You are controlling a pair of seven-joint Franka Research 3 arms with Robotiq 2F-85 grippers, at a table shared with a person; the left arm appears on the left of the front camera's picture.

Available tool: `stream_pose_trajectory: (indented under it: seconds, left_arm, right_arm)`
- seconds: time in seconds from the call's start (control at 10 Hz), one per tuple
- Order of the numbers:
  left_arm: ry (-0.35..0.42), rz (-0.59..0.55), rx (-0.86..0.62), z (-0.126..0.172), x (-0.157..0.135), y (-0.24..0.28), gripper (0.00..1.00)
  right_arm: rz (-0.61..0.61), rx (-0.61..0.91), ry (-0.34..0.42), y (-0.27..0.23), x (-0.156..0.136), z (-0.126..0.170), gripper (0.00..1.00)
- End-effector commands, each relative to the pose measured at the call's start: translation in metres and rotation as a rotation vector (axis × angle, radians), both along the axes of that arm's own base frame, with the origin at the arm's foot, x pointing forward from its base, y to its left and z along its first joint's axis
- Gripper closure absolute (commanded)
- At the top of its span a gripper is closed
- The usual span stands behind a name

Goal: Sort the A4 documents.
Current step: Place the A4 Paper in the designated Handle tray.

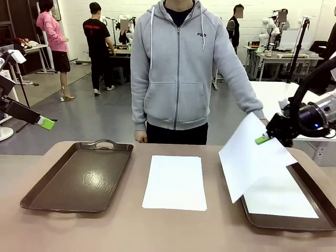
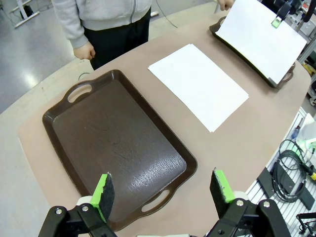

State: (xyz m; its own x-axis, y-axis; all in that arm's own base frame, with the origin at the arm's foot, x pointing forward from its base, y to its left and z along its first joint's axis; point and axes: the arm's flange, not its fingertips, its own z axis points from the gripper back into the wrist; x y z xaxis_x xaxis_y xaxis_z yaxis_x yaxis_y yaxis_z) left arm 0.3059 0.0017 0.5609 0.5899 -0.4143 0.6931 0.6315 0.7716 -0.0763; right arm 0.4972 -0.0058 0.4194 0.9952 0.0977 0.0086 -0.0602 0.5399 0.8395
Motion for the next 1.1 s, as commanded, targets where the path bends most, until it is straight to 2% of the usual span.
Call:
stream_pose_trajectory:
  seconds: [0.0,0.4,0.8,1.0]
  left_arm:
    - [0.001,0.002,0.003,-0.001,0.001,0.000,0.00]
    - [0.001,0.002,0.003,-0.001,0.001,0.000,0.00]
    - [0.001,0.002,0.003,-0.001,0.001,0.000,0.00]
    - [0.001,0.002,0.003,-0.001,0.001,0.000,0.00]
  right_arm:
    - [-0.054,-0.074,-0.034,-0.023,0.001,-0.029,0.99]
    - [-0.081,-0.194,-0.021,-0.054,0.009,-0.066,0.99]
    - [-0.030,-0.308,0.035,-0.064,0.016,-0.069,0.99]
    - [-0.020,-0.319,0.027,-0.062,0.020,-0.068,0.99]
